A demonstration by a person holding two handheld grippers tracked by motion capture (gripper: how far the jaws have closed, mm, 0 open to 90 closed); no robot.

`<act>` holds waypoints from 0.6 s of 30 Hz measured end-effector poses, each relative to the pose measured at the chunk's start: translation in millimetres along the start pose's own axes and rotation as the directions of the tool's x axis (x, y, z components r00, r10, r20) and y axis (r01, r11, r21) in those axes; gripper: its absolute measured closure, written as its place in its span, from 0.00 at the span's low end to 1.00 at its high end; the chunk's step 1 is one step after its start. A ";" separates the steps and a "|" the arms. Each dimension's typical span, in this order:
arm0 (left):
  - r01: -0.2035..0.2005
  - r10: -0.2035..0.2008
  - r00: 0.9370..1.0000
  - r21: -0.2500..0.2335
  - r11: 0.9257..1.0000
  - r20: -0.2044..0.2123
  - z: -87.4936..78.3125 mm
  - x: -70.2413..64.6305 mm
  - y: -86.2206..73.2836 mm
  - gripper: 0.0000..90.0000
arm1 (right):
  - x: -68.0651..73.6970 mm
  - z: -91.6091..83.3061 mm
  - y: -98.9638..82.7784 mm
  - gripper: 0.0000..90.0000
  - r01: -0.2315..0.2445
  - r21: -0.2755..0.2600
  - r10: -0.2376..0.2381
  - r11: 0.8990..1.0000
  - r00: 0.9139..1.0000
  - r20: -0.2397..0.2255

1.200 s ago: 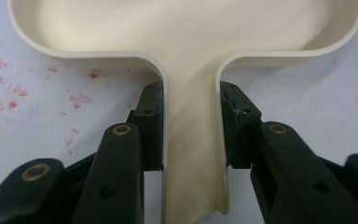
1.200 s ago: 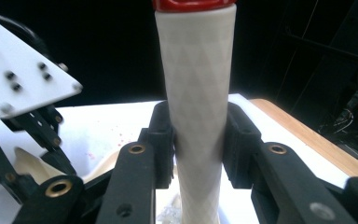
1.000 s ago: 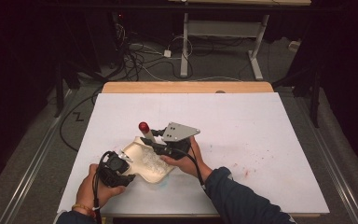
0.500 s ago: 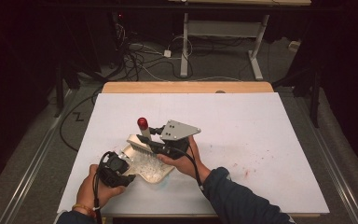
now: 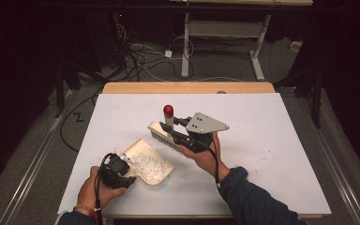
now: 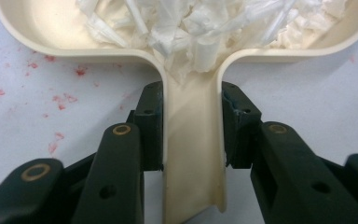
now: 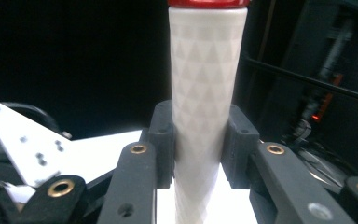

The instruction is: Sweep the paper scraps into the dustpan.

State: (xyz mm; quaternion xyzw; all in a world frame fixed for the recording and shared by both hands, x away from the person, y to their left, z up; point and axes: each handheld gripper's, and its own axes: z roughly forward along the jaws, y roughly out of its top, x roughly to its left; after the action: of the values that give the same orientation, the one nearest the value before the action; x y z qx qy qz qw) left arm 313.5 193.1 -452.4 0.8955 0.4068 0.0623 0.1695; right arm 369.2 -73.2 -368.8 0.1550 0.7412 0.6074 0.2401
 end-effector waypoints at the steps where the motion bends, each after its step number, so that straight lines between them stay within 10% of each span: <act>1: 0.002 -0.002 1.000 -0.001 1.000 0.000 -0.3 0.0 -0.2 0.70 | -1.8 0.6 -2.1 0.78 -0.004 0.009 0.004 1.000 1.000 0.010; 11: 0.011 -0.011 1.000 -0.002 1.000 0.007 -5.1 7.8 -8.5 0.70 | -14.4 26.6 -21.9 0.78 0.053 0.102 -0.062 0.993 0.994 0.090; 18: 0.010 -0.010 1.000 0.009 1.000 0.011 -4.8 10.8 -12.0 0.70 | -7.0 38.9 -28.9 0.78 0.030 0.104 -0.037 0.994 0.997 0.064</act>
State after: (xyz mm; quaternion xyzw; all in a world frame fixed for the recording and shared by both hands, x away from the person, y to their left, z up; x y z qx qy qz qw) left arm 310.9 209.7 -452.5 0.8946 0.4106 0.0546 0.1679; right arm 398.0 -50.8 -401.5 0.1750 0.7657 0.5587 0.2663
